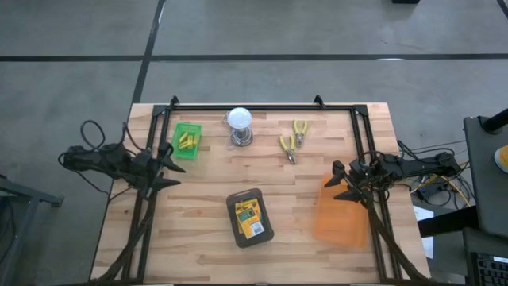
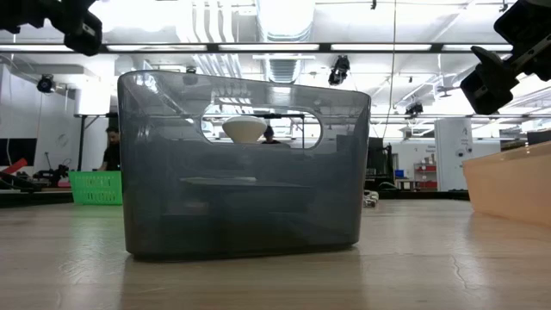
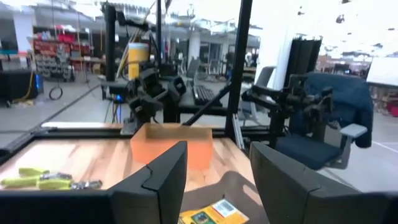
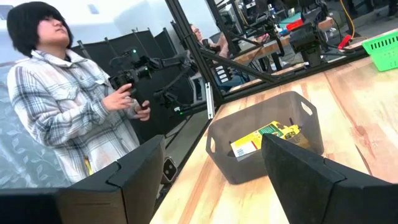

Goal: Pick & Place School Supplies
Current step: Put the green puncher into the orange bin

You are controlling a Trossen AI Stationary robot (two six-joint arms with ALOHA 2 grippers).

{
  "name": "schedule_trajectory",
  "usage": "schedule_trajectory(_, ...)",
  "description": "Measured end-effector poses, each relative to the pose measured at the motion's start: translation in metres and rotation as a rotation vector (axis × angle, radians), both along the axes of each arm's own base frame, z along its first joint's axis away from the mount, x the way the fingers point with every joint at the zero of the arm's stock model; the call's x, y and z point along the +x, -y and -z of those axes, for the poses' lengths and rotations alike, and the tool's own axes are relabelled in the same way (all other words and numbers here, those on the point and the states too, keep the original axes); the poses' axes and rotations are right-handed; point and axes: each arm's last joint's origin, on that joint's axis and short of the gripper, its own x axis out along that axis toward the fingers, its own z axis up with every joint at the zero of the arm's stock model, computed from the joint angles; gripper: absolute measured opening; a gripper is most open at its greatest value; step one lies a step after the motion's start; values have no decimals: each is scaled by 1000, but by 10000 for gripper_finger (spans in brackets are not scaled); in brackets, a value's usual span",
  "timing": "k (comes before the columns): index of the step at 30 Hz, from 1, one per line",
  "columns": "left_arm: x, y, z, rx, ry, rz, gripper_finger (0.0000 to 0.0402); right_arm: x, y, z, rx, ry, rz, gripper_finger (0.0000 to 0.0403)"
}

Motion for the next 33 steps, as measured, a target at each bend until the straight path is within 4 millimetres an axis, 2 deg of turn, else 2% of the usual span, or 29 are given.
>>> schedule_trajectory(8, -7, -2, 16, 5, 62, -1, 181, 0, 0, 0, 0, 0, 0, 264)
schedule_trajectory(19, 4, 1, 38, 9, 80, 3, 181, 0, 0, 0, 0, -2, 0, 262)
schedule_trajectory(29, 15, 2, 77, 58, 10, -46, 181, 0, 0, 0, 0, -2, 0, 266)
schedule_trajectory(33, 17, 3, 82, 87, -4, -47, 181, 0, 0, 0, 0, -2, 0, 267)
